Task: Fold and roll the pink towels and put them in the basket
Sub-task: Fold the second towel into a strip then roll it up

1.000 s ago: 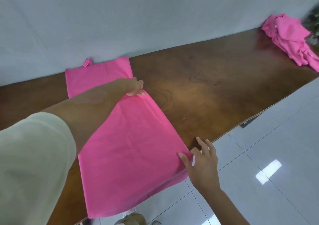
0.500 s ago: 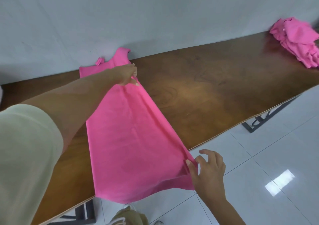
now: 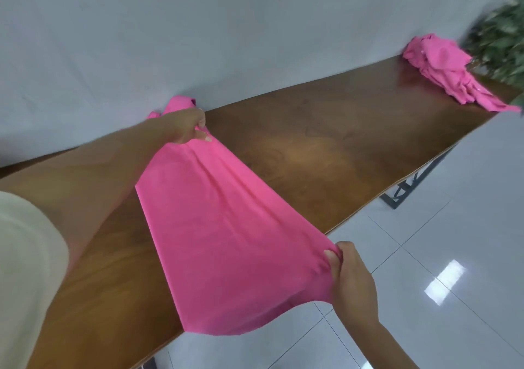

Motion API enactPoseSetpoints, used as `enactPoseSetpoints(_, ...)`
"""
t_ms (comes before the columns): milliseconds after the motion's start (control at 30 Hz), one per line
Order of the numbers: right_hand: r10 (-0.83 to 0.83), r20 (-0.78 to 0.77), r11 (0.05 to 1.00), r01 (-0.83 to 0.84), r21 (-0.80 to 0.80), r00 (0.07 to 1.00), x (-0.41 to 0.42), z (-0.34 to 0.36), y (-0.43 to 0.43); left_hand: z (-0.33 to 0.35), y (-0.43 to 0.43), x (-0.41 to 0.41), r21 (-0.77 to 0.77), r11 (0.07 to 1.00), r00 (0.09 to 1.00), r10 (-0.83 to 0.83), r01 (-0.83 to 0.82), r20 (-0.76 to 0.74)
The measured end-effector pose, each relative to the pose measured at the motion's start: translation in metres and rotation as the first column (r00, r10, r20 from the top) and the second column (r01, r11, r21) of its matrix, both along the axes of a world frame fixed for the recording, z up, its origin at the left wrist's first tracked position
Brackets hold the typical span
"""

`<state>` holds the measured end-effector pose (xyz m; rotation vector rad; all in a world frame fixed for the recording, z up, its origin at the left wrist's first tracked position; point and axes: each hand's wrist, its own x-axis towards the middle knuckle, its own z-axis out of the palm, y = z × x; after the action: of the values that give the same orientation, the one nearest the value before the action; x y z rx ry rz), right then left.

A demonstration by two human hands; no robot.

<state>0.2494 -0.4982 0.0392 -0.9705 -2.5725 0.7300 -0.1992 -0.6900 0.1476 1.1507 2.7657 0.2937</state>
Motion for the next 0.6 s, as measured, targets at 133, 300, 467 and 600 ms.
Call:
enactPoseSetpoints(133,0.012,0.038,0.992,-0.017,0.126,0.999,0.004,0.024,-0.018,0.012,-0.025,0.0,0.067,0.998,1.0,0.0,-0.001,0.012)
enactPoseSetpoints(300,0.167,-0.041,0.815,-0.115,0.568,0.985,0.017,0.035,-0.046,0.018,-0.067,0.003,0.144,0.988,0.998,-0.064,0.063,0.001)
enactPoseSetpoints(467,0.315,0.088,0.651,-0.283,0.704,0.945,0.026,0.038,-0.096,0.021,-0.103,0.008,0.075,0.992,0.994,-0.099,0.103,-0.044)
enactPoseSetpoints(600,0.435,-0.079,0.626,-0.238,0.742,0.897,0.029,0.028,-0.145,0.021,-0.13,0.005,0.051,0.992,0.992,-0.112,0.115,-0.058)
